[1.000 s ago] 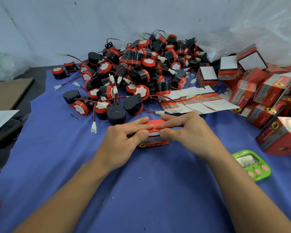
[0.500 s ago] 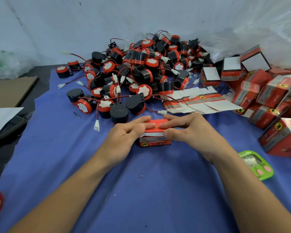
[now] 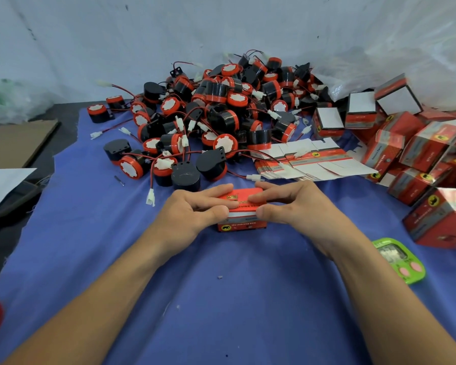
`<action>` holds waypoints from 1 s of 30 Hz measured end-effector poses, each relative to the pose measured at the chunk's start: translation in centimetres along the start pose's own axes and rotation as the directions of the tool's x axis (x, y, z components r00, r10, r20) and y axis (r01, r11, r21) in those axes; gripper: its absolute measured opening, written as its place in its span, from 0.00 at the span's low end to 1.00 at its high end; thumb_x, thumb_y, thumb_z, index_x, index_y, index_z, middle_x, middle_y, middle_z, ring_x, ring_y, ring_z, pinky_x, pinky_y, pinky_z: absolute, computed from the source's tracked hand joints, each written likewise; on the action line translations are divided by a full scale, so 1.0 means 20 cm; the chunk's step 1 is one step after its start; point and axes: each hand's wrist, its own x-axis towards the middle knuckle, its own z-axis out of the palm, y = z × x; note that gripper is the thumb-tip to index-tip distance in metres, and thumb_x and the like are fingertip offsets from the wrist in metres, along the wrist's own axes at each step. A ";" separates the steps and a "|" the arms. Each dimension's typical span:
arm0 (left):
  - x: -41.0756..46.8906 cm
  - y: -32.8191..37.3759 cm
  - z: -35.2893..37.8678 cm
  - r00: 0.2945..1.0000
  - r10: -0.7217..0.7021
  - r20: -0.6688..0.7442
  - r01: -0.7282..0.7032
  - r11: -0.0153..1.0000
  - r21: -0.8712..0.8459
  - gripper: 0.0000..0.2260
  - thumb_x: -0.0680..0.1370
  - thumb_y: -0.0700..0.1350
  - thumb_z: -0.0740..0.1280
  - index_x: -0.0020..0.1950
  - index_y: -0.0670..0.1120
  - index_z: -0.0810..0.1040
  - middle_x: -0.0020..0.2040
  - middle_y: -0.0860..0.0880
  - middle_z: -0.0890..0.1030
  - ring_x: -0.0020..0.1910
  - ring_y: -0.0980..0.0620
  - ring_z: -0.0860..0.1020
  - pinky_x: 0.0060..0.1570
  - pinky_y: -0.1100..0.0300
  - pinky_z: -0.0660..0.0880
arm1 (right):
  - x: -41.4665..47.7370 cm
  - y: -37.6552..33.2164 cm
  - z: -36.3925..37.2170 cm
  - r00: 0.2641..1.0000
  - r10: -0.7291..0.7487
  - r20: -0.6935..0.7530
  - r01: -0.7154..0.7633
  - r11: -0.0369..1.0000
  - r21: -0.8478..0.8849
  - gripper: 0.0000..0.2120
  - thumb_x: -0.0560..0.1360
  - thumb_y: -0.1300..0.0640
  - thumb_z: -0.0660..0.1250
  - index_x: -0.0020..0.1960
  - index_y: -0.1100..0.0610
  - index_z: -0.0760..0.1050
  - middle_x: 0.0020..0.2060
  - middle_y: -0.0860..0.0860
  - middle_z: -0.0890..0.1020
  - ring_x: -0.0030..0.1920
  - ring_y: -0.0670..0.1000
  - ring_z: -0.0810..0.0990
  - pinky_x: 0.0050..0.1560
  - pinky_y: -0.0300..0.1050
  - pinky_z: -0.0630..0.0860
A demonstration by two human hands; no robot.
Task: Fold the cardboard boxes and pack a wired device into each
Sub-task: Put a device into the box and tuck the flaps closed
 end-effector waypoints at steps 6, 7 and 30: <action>-0.02 0.02 0.02 0.992 0.119 -0.030 -0.106 0.952 0.287 0.16 0.78 0.39 0.75 0.53 0.63 0.86 0.63 0.65 0.80 0.69 0.72 0.72 0.69 0.70 0.69 | 0.00 0.00 0.00 1.000 0.025 0.011 -0.025 1.000 -0.003 0.11 0.73 0.68 0.75 0.53 0.57 0.85 0.52 0.50 0.88 0.58 0.53 0.85 0.64 0.51 0.80; -0.03 0.02 0.03 0.988 0.153 -0.022 -0.138 0.937 0.321 0.16 0.77 0.38 0.75 0.55 0.61 0.86 0.64 0.63 0.80 0.70 0.72 0.70 0.70 0.72 0.67 | 0.00 0.00 0.01 0.999 0.031 0.014 -0.031 0.999 0.006 0.11 0.74 0.69 0.74 0.53 0.58 0.84 0.51 0.52 0.88 0.58 0.57 0.84 0.64 0.52 0.80; 0.00 -0.03 0.14 0.984 -0.013 -0.178 0.073 0.938 0.338 0.32 0.73 0.58 0.73 0.77 0.61 0.70 0.59 0.68 0.78 0.56 0.73 0.76 0.54 0.76 0.73 | 0.01 -0.01 0.08 0.999 0.043 -0.003 -0.040 0.907 -0.418 0.17 0.82 0.55 0.60 0.69 0.46 0.73 0.53 0.45 0.83 0.50 0.48 0.79 0.50 0.44 0.73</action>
